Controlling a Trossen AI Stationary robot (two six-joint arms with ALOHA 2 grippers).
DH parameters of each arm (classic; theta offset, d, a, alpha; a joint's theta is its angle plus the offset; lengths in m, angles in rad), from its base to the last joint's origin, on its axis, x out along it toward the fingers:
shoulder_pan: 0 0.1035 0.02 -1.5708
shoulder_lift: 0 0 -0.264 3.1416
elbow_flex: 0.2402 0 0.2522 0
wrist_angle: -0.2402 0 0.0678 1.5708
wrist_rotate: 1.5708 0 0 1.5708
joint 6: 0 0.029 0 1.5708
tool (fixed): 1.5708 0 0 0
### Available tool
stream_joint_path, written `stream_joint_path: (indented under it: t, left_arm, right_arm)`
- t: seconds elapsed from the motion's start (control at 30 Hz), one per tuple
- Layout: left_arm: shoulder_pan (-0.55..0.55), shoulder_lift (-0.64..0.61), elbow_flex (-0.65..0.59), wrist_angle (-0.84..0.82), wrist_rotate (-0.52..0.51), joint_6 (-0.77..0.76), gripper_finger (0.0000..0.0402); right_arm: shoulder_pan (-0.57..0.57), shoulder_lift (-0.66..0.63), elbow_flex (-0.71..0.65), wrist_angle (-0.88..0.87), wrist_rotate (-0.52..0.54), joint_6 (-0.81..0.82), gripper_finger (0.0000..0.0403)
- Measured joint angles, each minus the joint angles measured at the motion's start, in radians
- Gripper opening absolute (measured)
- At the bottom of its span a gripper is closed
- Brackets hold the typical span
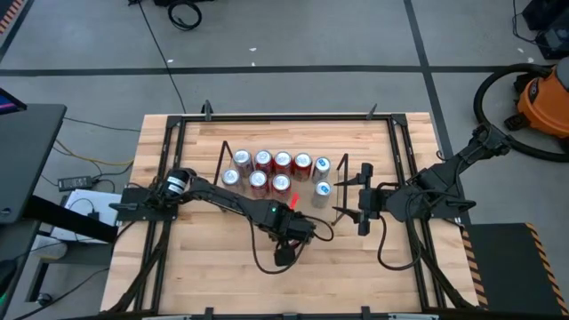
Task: Place canned beverage on shelf
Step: Put the red-black soda can on the shelf aligned with the other red-black soda can
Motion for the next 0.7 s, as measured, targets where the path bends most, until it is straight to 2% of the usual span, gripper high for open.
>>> stream_joint_path:
  t: [0.5, 0.7]
  left_arm:
    - [-0.059, -0.074, 0.0, -0.031, -0.111, -0.017, 0.0359]
    - [-0.101, -0.134, -0.001, -0.079, -0.222, -0.018, 0.0359]
  right_arm:
    - [0.0, 0.0, 0.0, -0.001, -0.001, 0.0, 0.0297]
    - [0.0, 0.0, 0.0, 0.014, 0.0, 0.0, 0.0297]
